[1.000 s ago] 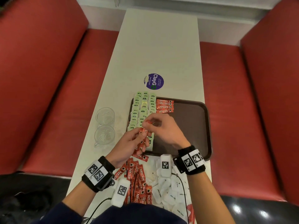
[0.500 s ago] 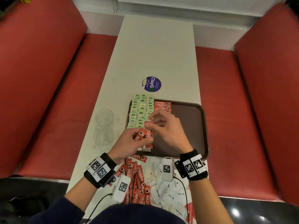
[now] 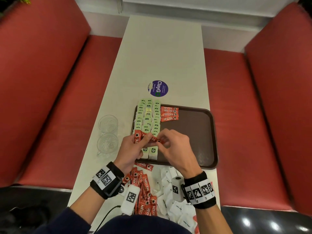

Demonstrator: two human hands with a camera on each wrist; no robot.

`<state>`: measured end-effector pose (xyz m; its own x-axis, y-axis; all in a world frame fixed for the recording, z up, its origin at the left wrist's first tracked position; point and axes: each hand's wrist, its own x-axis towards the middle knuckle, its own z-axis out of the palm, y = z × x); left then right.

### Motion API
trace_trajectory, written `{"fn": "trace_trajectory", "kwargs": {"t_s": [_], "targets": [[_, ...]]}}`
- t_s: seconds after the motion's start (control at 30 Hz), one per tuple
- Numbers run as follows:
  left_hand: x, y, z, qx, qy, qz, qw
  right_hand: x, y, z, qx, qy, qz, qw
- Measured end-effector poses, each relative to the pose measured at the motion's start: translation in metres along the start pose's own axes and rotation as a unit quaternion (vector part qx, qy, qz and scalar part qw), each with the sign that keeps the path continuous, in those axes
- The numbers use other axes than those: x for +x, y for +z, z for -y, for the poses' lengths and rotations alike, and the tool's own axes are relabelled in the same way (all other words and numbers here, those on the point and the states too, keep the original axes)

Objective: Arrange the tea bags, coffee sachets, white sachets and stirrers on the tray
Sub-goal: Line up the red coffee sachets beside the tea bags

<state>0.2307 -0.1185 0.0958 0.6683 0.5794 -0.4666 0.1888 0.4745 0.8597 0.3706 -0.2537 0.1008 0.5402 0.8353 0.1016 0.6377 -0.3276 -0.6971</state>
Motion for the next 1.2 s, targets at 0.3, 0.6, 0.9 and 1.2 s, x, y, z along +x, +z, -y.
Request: {"fn": "trace_trajectory", "kwargs": {"t_s": [0.3, 0.6, 0.9, 1.2], "targets": [[0.011, 0.007, 0.006, -0.005, -0.005, -0.049, 0.999, 0.000, 0.003, 0.000, -0.138, -0.041, -0.031, 0.989], [0.007, 0.008, -0.008, -0.019, -0.025, -0.016, 0.999, 0.026, -0.004, -0.023, -0.150, -0.068, -0.002, 0.986], [0.002, -0.014, -0.001, 0.016, -0.045, -0.049, 0.998, 0.098, -0.015, -0.124, -0.219, 0.080, 0.099, 0.968], [-0.003, -0.025, 0.006, 0.019, -0.055, -0.051, 0.997, 0.117, 0.015, -0.141, -0.213, 0.104, 0.087, 0.968]]}}
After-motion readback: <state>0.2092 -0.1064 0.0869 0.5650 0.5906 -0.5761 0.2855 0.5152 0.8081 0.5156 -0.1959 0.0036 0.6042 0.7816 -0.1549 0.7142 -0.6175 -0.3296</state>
